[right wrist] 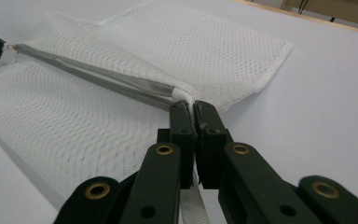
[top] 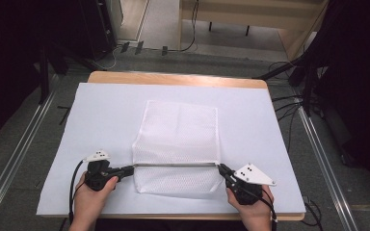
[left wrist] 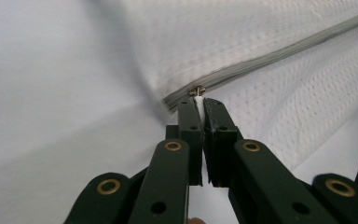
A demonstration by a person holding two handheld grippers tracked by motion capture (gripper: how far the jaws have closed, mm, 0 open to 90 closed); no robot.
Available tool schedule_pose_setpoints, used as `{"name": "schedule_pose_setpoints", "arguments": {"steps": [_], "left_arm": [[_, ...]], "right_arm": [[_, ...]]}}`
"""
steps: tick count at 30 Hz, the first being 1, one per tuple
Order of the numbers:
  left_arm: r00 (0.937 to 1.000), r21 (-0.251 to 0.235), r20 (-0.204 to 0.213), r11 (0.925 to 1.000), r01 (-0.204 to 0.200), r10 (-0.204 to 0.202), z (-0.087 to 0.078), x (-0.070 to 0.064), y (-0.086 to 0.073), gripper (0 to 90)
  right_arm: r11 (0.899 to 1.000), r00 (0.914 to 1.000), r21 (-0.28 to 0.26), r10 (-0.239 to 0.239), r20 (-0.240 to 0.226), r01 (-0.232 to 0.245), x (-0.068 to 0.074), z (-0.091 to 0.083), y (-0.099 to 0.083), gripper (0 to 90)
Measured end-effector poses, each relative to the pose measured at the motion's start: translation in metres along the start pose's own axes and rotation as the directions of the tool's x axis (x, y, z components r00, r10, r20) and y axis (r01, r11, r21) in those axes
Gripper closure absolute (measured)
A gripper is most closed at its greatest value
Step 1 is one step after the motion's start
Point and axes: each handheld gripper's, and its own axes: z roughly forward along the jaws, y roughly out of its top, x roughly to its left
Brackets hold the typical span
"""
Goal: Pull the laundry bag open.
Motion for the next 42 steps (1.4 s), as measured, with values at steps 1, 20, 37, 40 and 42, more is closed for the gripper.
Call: {"name": "schedule_pose_setpoints", "arguments": {"steps": [1,20,37,40,42], "left_arm": [[1.0000,-0.007,-0.002,0.9999,0.009,-0.009,-0.006,0.005,-0.001,87.6],[0.9996,-0.185,-0.015,0.9826,0.020,-0.023,-0.034,0.014,-0.007,42.4],[0.9950,-0.301,-0.099,0.9531,-0.030,0.000,-0.046,0.016,-0.010,14.5],[0.9929,-0.292,-0.119,0.9554,-0.041,0.006,-0.046,0.017,-0.011,14.5],[0.9921,-0.287,-0.125,0.9566,-0.050,0.014,-0.046,0.018,-0.011,13.5]], "right_arm": [[1.000,1.0000,0.002,0.003,0.002,-0.003,0.000,0.000,0.000,88.8],[1.000,0.9992,-0.001,-0.018,-0.036,0.018,0.005,0.005,0.000,88.6],[0.998,0.9988,-0.037,0.045,-0.019,-0.045,-0.009,0.006,-0.002,23.5],[0.998,0.9976,-0.008,0.069,-0.002,-0.069,-0.016,0.006,-0.002,13.5],[0.998,0.9975,0.010,0.067,0.023,-0.067,-0.019,0.006,-0.002,12.5]]}}
